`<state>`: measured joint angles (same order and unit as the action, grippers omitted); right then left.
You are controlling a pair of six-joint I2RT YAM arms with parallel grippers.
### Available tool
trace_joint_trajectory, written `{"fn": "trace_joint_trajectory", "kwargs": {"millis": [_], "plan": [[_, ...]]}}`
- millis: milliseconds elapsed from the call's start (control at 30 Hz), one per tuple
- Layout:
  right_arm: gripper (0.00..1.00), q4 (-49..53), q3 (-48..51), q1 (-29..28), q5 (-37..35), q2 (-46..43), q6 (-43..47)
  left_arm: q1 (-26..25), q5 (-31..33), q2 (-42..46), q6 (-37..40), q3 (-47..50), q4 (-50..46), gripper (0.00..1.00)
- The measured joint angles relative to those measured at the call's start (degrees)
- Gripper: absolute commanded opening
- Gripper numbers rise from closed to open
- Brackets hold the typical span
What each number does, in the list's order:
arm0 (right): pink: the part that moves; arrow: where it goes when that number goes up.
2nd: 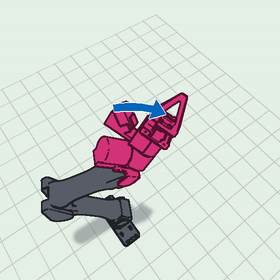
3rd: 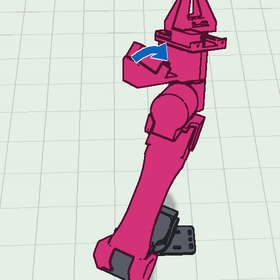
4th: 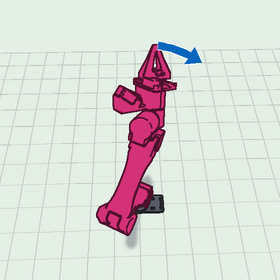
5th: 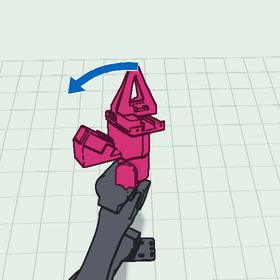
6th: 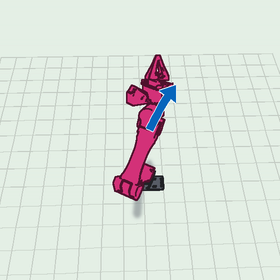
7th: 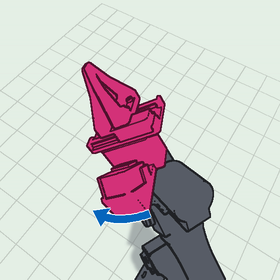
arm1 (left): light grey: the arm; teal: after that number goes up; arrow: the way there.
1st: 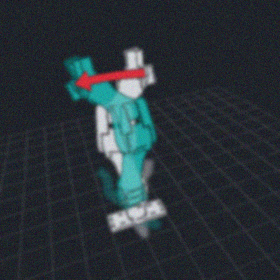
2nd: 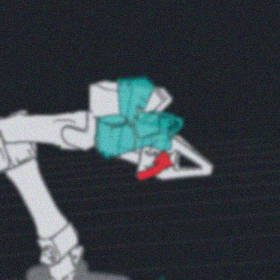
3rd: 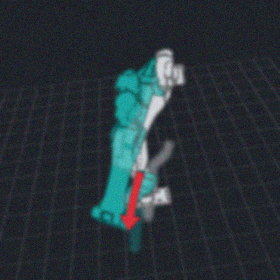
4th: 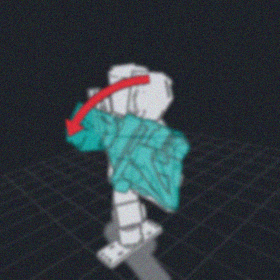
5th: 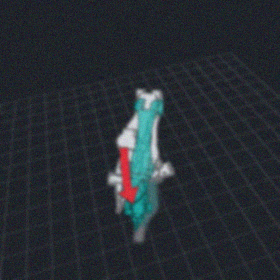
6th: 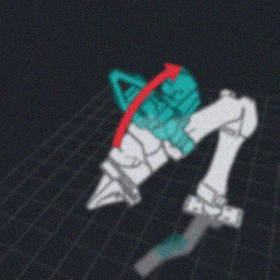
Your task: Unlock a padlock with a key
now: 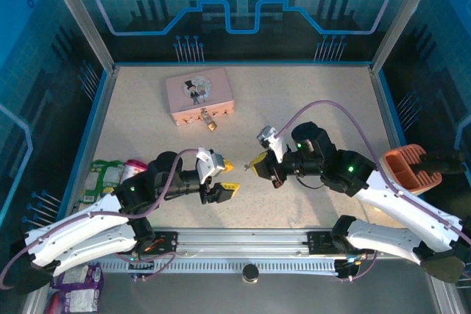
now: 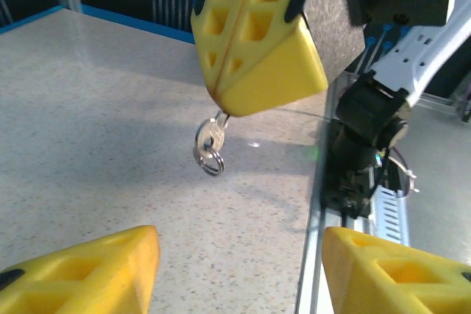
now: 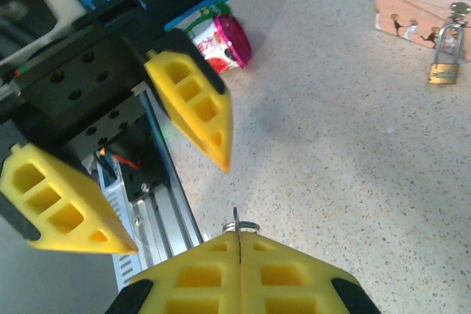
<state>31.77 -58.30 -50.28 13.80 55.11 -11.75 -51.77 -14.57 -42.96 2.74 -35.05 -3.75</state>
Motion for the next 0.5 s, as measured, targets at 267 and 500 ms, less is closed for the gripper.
{"fn": "trace_joint_trajectory", "kwargs": {"millis": [267,500], "plan": [[0.00,5.5,-2.7,-1.2,0.2,2.0,6.5,3.5,-8.3,-2.3,3.5,-0.1,1.5,0.33],[0.00,6.8,-3.3,-1.6,0.7,3.8,9.0,3.7,-10.3,-6.3,5.4,-0.4,3.7,0.34]]}}
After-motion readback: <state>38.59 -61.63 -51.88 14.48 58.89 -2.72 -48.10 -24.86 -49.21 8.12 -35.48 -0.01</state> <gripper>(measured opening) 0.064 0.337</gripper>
